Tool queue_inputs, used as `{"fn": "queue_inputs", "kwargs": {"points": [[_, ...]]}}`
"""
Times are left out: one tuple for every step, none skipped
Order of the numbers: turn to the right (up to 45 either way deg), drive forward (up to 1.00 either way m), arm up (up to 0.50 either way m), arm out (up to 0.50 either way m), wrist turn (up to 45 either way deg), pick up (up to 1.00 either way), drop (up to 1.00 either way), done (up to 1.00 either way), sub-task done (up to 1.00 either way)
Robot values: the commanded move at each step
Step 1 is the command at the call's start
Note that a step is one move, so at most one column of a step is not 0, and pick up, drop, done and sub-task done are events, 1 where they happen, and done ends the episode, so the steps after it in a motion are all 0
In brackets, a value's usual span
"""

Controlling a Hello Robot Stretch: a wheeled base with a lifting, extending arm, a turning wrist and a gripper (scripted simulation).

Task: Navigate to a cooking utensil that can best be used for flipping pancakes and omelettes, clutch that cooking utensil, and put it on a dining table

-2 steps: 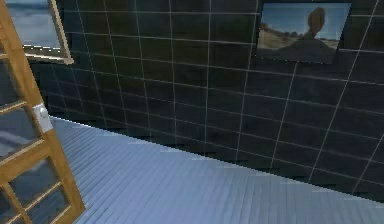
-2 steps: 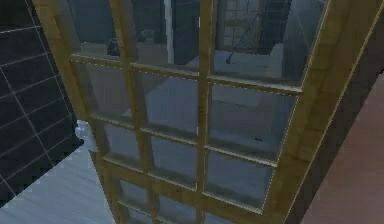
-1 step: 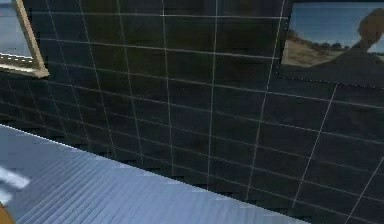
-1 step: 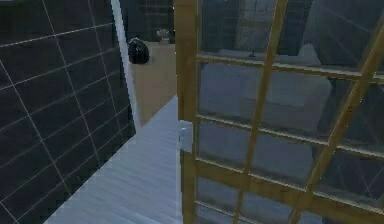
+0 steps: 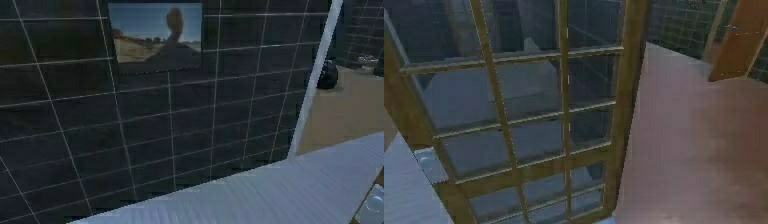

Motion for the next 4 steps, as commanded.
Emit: {"fn": "queue_inputs", "kwargs": {"points": [[0.0, 0.8, 0.0, 0.0, 0.0, 0.0, 0.0, 0.0, 0.0], [45.0, 0.0, 0.0, 0.0, 0.0, 0.0, 0.0, 0.0, 0.0], [24.0, 0.0, 0.0, 0.0, 0.0, 0.0, 0.0, 0.0, 0.0], [0.0, 1.0, 0.0, 0.0, 0.0, 0.0, 0.0, 0.0, 0.0]]}}
